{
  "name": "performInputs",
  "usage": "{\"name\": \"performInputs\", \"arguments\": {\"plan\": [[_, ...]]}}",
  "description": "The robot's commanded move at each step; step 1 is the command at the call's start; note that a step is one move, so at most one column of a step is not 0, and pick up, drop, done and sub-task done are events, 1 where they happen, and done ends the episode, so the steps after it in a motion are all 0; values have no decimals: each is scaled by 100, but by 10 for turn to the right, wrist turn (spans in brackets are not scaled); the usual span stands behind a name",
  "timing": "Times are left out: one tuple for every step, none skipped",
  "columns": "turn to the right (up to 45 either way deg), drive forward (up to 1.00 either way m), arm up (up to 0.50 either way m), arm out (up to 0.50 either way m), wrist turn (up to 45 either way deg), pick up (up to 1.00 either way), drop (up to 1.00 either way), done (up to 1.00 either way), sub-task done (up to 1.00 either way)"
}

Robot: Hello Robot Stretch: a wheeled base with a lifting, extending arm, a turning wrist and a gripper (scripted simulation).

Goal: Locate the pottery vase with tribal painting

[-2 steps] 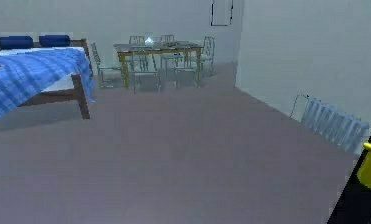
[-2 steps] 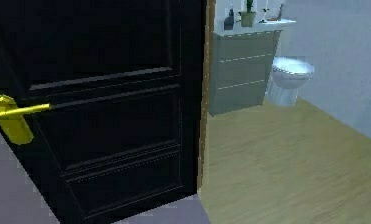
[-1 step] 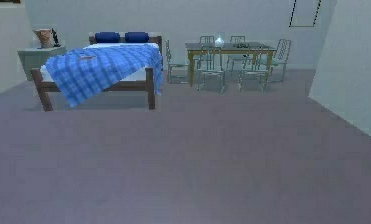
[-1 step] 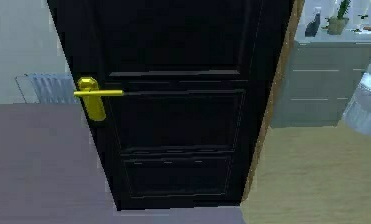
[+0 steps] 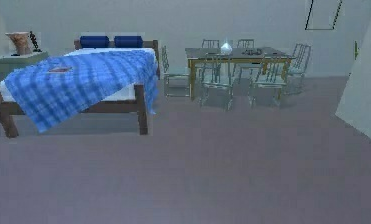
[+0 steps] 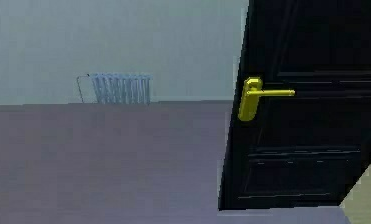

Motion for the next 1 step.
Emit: {"name": "performInputs", "arguments": {"plan": [[-450,0,0,0,0,0,0,0,0]]}}
